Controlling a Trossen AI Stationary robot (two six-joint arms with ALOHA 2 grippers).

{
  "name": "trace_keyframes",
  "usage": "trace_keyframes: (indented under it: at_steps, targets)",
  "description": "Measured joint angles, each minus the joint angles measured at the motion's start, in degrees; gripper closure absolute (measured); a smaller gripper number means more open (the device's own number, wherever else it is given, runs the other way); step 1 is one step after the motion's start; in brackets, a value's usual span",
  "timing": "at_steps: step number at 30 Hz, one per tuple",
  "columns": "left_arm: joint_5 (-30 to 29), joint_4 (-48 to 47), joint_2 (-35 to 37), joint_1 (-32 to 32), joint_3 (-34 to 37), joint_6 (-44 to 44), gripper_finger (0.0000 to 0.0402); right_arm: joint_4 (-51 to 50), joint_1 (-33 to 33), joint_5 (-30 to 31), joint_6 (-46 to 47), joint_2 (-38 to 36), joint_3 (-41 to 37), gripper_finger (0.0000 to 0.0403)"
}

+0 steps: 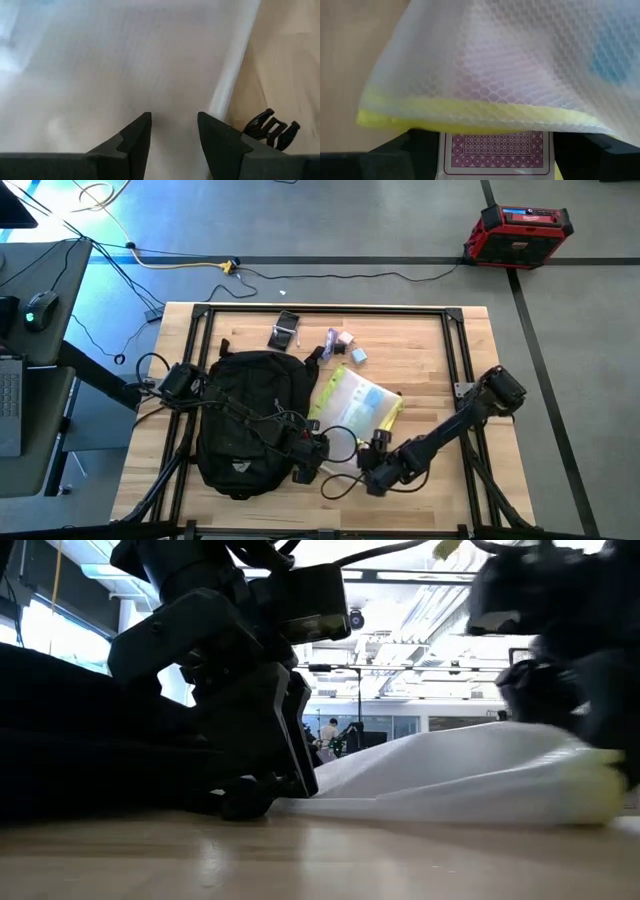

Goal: Unpack backpack
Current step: Remove the purple playing card box from the green zip bag

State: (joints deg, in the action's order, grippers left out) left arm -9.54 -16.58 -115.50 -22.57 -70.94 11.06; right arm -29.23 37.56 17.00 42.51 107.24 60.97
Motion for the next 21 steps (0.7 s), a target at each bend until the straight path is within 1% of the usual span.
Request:
trace_keyframes:
  at_steps: [3, 7, 9, 11, 12, 14, 16, 19, 21]
  targets:
    - [-0.02, -0.4, 0.0, 0.04, -0.02, 0.34, 0.0257, -5.43, 2.27, -3.67, 2.42, -3.05, -0.15, 0.0123]
    - [-0.43, -1.35, 0.02, 0.04, -0.02, 0.38, 0.0257, -12.88, 5.7, -8.37, 8.22, -6.36, -0.16, 0.0123]
    - [-0.61, -1.58, 0.02, 0.04, -0.02, 0.39, 0.0257, -15.15, 7.77, -9.19, 10.07, -7.51, -0.18, 0.0123]
    - [-0.62, -1.5, 0.02, 0.05, -0.02, 0.82, 0.0257, -16.33, 9.71, -8.33, 10.21, -9.28, -0.16, 0.0123]
    - [-0.66, -1.46, 0.02, 0.07, -0.02, 0.82, 0.0257, -16.98, 10.52, -6.67, 10.15, -10.41, -0.16, 0.0123]
    - [-0.63, -1.45, 0.02, 0.07, -0.02, 0.82, 0.0257, -18.15, 11.71, -1.5, 10.11, -12.7, -0.14, 0.0123]
    - [-0.64, -1.39, 0.02, 0.09, -0.02, 0.82, 0.0257, -19.26, 11.6, 6.32, 9.89, -15.83, -0.14, 0.0123]
    - [-0.62, -1.15, 0.02, 0.09, -0.02, 0.82, 0.0257, -19.37, 9.29, 17.79, 6.28, -21.03, -0.06, 0.0123]
    - [-0.66, -0.97, 0.02, 0.09, -0.02, 0.82, 0.0257, -19.37, 5.77, 24.5, 3.09, -24.24, -0.05, 0.0123]
